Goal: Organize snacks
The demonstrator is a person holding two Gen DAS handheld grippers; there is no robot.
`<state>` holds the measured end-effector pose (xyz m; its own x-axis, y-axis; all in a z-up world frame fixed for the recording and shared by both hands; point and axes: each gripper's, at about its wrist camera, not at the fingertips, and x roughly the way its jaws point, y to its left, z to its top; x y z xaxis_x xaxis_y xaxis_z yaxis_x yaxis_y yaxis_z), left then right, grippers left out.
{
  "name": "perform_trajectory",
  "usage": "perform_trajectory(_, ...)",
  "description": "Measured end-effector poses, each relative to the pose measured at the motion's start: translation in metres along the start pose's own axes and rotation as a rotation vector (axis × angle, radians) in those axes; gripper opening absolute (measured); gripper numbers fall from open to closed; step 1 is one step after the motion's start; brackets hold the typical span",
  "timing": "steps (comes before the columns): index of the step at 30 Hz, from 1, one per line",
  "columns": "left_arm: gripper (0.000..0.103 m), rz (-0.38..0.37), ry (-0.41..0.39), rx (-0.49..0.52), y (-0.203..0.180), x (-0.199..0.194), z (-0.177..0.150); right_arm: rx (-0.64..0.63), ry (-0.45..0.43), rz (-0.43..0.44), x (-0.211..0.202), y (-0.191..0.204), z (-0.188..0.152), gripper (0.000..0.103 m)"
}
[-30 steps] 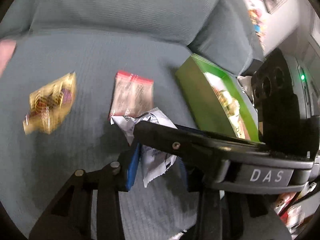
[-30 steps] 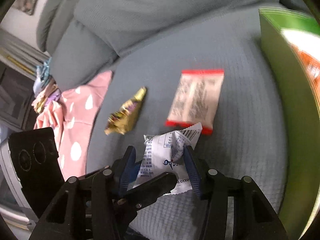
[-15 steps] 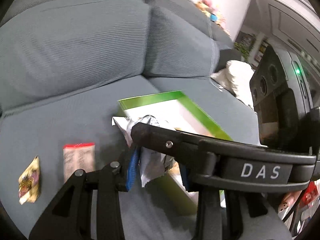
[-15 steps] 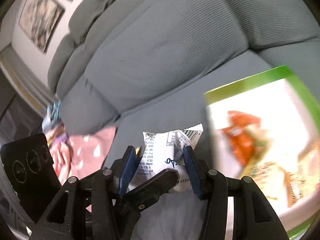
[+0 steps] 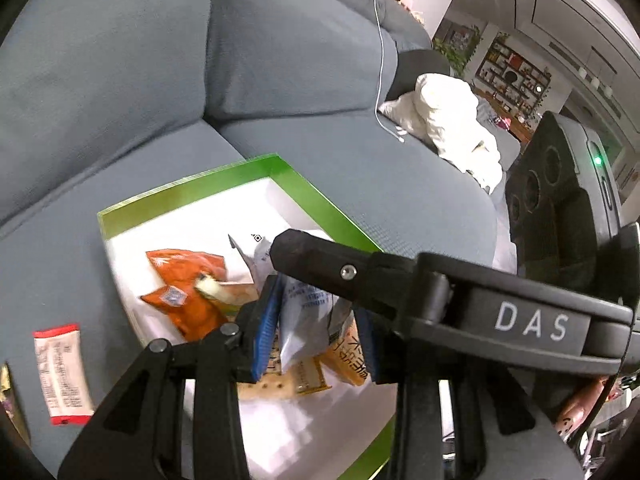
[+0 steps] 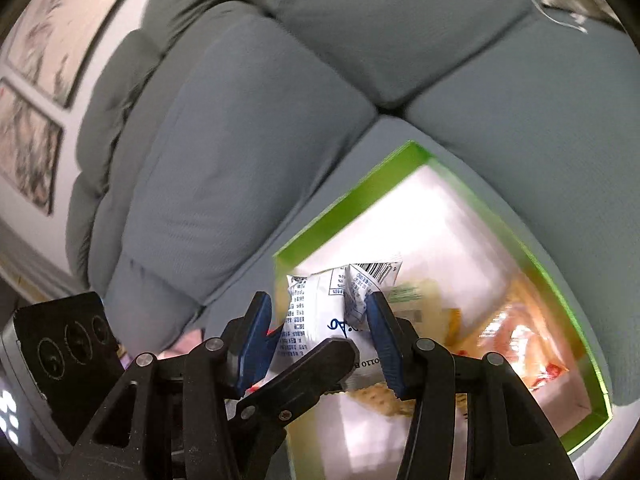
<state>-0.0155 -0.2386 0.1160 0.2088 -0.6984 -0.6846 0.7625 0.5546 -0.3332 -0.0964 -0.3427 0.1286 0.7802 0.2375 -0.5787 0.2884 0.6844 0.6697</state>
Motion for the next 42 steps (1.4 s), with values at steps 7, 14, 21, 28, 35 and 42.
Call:
perform_trajectory(7, 0.035, 0.005, 0.075, -0.007, -0.006, 0.017, -0.004, 0.090, 0.041, -0.049, 0.011, -0.021, 0.003, 0.053)
perform_trajectory(14, 0.049, 0.033, 0.098, -0.040, -0.007, 0.020, -0.011, 0.095, 0.053, -0.101, 0.011, -0.021, 0.003, 0.053)
perform_trajectory(21, 0.069, 0.041, 0.032, -0.062, -0.007, -0.012, -0.012, 0.061, -0.016, -0.125, -0.002, -0.014, 0.002, 0.060)
perform_trajectory(28, 0.082, 0.090, -0.076, -0.140, 0.015, -0.067, -0.021, 0.006, -0.050, -0.123, -0.008, 0.002, 0.001, 0.065)
perform_trajectory(35, 0.085, 0.256, -0.171, -0.264, 0.065, -0.134, -0.042, -0.094, -0.055, -0.143, -0.008, 0.032, -0.010, 0.065)
perform_trajectory(42, 0.086, 0.461, -0.209, -0.457, 0.141, -0.196, -0.092, -0.209, -0.026, -0.139, 0.008, 0.066, -0.025, 0.067)
